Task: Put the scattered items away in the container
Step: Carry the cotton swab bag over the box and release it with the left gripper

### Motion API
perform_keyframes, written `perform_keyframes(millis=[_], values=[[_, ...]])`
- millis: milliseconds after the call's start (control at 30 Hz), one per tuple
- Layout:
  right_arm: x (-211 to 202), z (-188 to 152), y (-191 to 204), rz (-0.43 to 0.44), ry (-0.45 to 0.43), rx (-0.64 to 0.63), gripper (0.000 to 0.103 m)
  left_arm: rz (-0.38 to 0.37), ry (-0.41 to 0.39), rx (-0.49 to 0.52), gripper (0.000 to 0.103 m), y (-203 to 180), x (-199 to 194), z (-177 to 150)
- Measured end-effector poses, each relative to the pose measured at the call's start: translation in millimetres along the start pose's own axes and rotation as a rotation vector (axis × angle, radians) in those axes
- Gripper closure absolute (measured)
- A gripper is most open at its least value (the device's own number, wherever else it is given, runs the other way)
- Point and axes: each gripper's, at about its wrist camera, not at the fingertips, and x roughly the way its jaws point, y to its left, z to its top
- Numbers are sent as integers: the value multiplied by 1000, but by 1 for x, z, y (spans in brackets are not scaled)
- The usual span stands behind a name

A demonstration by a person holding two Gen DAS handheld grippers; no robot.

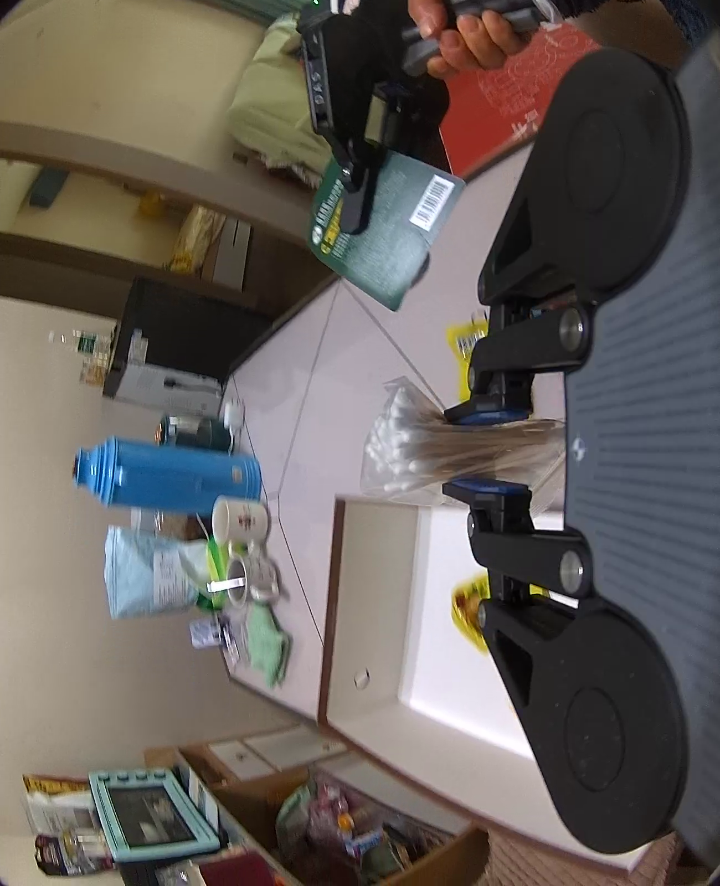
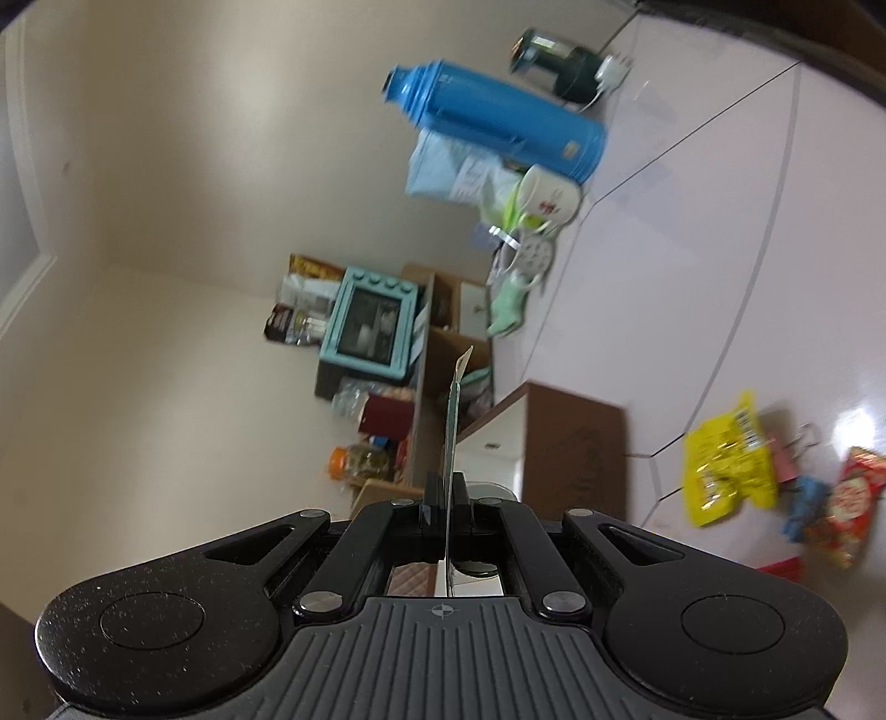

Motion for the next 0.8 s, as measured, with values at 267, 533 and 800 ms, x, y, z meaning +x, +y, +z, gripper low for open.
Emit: perform_keyframes(millis=[267,533,800], values=[[47,-19,14,12,68,-20,103,87,22,-48,87,42,-14,-10],[79,-35,23,3,100,-30,103,124,39,-81,87,79,-24,-21],[99,-48,26,-15,102,-29,103,118,52,-103,87,109,-24,-28]])
